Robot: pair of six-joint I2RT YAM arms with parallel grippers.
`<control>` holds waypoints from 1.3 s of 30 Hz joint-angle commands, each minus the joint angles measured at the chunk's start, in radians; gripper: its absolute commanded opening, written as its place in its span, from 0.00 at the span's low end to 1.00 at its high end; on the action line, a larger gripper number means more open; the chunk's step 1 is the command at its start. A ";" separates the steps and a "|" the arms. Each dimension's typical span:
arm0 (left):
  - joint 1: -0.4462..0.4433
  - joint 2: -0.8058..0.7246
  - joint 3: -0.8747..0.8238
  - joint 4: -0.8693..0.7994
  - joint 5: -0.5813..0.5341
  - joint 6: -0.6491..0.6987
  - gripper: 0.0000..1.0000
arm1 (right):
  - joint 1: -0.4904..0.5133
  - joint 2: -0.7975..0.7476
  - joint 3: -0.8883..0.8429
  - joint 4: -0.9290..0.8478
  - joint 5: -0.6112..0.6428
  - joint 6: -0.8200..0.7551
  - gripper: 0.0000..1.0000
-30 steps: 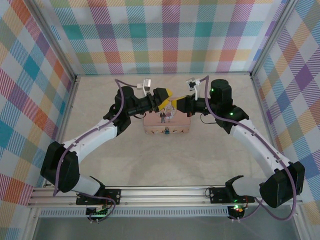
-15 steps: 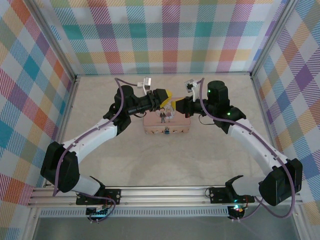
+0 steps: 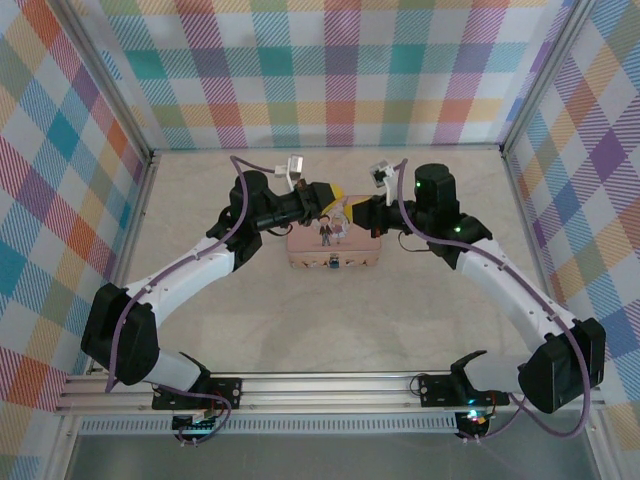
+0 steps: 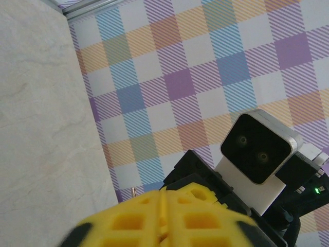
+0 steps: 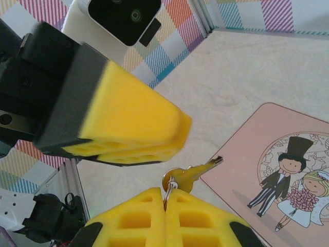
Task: Unlock a padlock with a key
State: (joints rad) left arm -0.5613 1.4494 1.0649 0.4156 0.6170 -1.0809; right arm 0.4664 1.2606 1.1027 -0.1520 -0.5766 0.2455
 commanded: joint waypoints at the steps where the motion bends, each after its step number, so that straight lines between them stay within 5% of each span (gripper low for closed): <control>1: 0.003 -0.027 0.030 -0.051 -0.014 0.041 0.45 | 0.008 -0.032 -0.012 0.002 -0.001 -0.023 0.01; 4: 0.003 -0.034 0.021 -0.083 -0.032 0.057 0.60 | 0.007 -0.036 -0.007 -0.007 0.000 -0.032 0.01; 12: -0.003 -0.025 0.006 -0.048 -0.006 0.034 0.74 | 0.008 -0.023 0.003 -0.012 -0.033 -0.056 0.00; 30: -0.033 0.004 0.000 0.013 0.026 -0.020 0.56 | 0.007 -0.015 -0.009 0.056 -0.018 -0.038 0.00; 39: -0.037 0.013 0.000 0.016 0.021 -0.027 0.32 | 0.008 -0.026 -0.024 0.037 -0.008 -0.063 0.00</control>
State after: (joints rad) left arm -0.5888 1.4570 1.0645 0.3954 0.6205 -1.1061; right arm 0.4664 1.2484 1.0912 -0.1291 -0.5789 0.2161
